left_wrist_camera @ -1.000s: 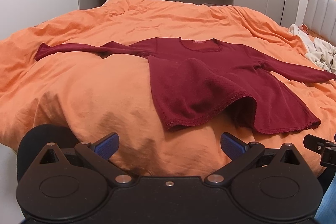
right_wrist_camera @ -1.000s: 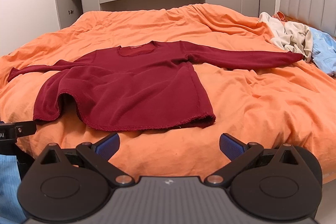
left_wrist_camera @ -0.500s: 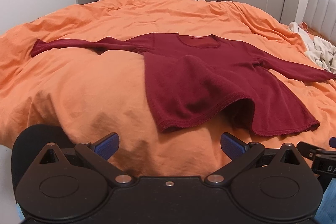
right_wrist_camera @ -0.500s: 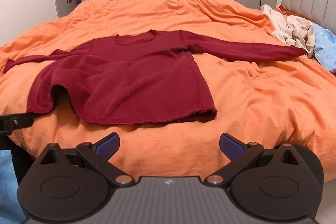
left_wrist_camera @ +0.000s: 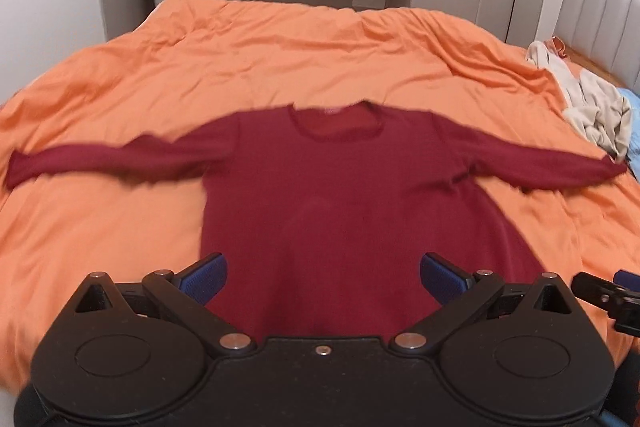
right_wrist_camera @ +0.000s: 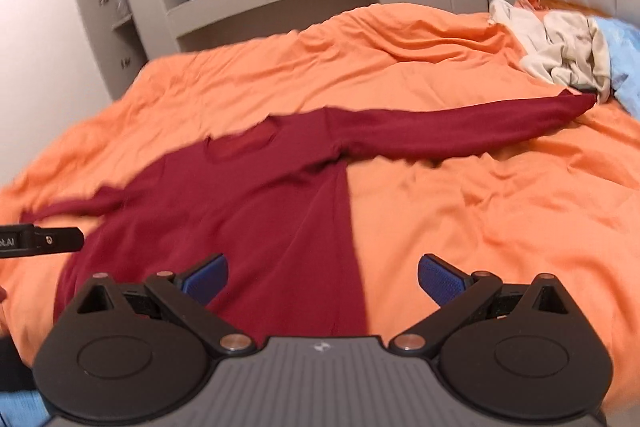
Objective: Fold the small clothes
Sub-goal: 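Move the right gripper to the shirt's sleeve cuff and close on it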
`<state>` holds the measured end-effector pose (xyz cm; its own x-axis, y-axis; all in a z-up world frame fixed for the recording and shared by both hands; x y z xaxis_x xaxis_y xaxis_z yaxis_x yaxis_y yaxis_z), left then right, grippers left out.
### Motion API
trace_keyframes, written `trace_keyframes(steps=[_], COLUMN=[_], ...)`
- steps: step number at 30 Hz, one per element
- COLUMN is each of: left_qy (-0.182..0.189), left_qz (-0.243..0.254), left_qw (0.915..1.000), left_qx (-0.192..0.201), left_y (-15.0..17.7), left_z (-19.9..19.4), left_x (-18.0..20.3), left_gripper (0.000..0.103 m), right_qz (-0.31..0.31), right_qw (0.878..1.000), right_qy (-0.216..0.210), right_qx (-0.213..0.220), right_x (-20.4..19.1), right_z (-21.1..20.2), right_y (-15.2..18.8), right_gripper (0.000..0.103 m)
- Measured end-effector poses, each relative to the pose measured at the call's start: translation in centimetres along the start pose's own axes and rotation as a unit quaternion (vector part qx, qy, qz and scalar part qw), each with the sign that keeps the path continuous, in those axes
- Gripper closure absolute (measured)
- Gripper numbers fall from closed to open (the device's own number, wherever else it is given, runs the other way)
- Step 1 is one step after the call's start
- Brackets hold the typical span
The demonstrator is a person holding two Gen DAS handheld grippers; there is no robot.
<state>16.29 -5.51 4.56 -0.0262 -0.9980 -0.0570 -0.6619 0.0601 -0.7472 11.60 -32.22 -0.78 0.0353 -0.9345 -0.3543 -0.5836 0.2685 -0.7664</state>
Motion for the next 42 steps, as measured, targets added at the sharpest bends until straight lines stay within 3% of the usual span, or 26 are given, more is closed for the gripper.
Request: trace_keyframes(steps=[4, 12, 16, 22, 31, 36, 39, 41, 42], left_qy=[-0.001, -0.004, 0.005, 0.018, -0.010, -0.015, -0.019, -0.019, -0.017], left_qz=[-0.002, 0.012, -0.004, -0.047, -0.012, 0.006, 0.009, 0.003, -0.001], left_qw=[0.9999, 0.9987, 0.9994, 0.9987, 0.9997, 0.9997, 0.9997, 0.9998, 0.9998], left_qx=[0.012, 0.049, 0.033, 0.012, 0.017, 0.016, 0.009, 0.001, -0.003], left_y=[-3.9, -10.2, -11.8, -9.5, -5.6, -4.3, -3.7, -3.2, -3.0], left_z=[2.6, 8.5, 12.9, 17.9, 21.2, 21.8, 22.3, 22.7, 22.9], left_x=[1.3, 4.6, 6.2, 7.0, 8.0, 8.6, 8.6, 8.4, 8.4], left_gripper=[0.000, 0.001, 0.000, 0.001, 0.000, 0.001, 0.000, 0.000, 0.000], right_qz=[0.055, 0.101, 0.126, 0.103, 0.150, 0.163, 0.159, 0.139, 0.132], right_qw=[0.998, 0.991, 0.988, 0.989, 0.970, 0.966, 0.961, 0.958, 0.958], right_qy=[-0.034, -0.032, -0.020, 0.073, 0.163, 0.173, 0.196, 0.224, 0.231], right_qx=[0.027, 0.078, 0.088, 0.072, 0.094, 0.105, 0.113, 0.110, 0.109], right_x=[3.4, 10.0, 15.7, 22.7, 31.3, 33.6, 34.0, 33.8, 33.7], right_z=[1.1, 3.2, 5.6, 8.1, 10.6, 12.8, 13.6, 14.4, 14.8], right_y=[-2.5, -8.5, -10.9, -11.9, -12.7, -14.0, -15.2, -16.2, -16.7], right_gripper=[0.000, 0.000, 0.000, 0.000, 0.000, 0.018, 0.046, 0.081, 0.083])
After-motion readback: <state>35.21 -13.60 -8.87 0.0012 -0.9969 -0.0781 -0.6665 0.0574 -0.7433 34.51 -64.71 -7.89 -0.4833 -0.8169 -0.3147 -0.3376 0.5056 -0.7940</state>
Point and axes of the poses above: each gripper's, at about its wrist camera, not at the fingertips, and z roughly the way its jaws point, x to its right, y to its underside, the point moved 4 cm from there along z, roughly the way its jaws point, and after that the axes turned 7 degrees about -y, right-handed, at the moved point
